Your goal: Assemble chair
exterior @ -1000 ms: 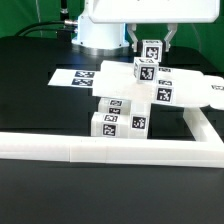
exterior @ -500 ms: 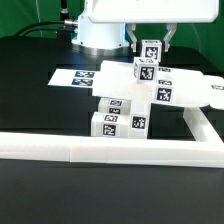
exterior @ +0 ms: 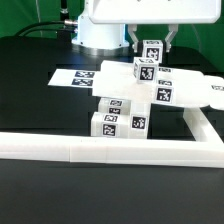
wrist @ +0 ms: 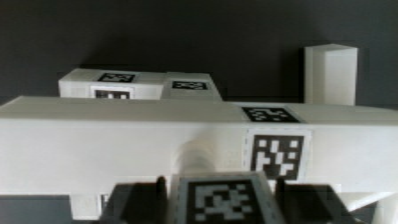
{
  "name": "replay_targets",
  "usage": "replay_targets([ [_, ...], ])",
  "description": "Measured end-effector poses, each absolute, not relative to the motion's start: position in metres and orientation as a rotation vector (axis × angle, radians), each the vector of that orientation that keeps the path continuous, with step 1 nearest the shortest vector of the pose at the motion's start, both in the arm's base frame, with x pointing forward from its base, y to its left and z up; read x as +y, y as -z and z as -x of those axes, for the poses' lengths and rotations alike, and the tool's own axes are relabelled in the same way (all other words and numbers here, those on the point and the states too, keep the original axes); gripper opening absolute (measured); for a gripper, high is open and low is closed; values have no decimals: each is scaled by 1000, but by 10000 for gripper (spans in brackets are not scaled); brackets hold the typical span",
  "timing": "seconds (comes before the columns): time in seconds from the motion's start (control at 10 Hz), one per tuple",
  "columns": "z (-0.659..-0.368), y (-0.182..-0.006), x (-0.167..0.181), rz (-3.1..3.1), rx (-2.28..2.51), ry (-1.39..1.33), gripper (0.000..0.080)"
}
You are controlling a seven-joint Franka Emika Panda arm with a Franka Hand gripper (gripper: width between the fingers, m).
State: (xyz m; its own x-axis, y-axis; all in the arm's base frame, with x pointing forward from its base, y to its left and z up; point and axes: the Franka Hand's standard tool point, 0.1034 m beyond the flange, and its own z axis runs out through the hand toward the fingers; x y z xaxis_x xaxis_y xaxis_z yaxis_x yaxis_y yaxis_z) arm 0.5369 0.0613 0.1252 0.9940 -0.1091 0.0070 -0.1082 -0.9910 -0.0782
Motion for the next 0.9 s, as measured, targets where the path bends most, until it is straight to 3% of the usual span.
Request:
replay_targets([
  [0.9,-519,-120,60,3057,196,-13,285],
])
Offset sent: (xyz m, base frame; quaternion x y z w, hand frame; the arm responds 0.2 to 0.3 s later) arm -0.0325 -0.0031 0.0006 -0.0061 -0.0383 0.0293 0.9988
